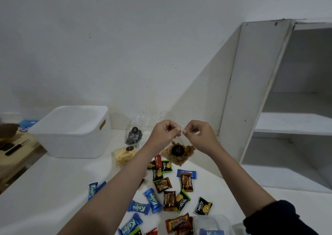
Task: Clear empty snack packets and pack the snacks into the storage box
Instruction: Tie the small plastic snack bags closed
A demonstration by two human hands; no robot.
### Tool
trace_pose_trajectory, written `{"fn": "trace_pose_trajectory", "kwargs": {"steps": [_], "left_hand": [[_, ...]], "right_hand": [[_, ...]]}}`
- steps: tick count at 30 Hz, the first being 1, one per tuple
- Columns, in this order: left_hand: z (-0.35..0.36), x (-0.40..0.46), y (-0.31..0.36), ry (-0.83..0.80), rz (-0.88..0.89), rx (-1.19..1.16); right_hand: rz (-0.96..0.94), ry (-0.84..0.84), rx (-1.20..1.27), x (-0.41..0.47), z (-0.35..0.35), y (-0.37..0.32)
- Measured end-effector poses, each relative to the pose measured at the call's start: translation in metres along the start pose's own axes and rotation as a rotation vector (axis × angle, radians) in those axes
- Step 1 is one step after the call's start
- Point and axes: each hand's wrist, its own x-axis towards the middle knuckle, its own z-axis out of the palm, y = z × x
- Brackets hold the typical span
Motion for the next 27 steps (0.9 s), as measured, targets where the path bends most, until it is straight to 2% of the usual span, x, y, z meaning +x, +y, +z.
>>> {"fn": "trace_pose_trajectory", "kwargs": {"steps": [9, 19, 23, 27], "left_hand": [[-0.001, 0.0, -0.001, -0.043, 0.069, 0.138], [-0.003, -0.003, 0.0, 0.045, 0.119, 0.193], [-0.01, -0.001, 0.0, 0.097, 0.098, 0.146], [-0.015, -0.001, 0.004, 0.148, 0.001, -0.019]], "right_hand": [[-0.006, -0.049, 0.033, -0.002, 0.004, 0.005], [-0.059, -0.066, -0.013, 0.0, 0.004, -0.004], [0.002, -0.03, -0.033, 0.001, 0.003, -0.006], [0.019, 0.004, 0.01, 0.002, 0.004, -0.009]]}}
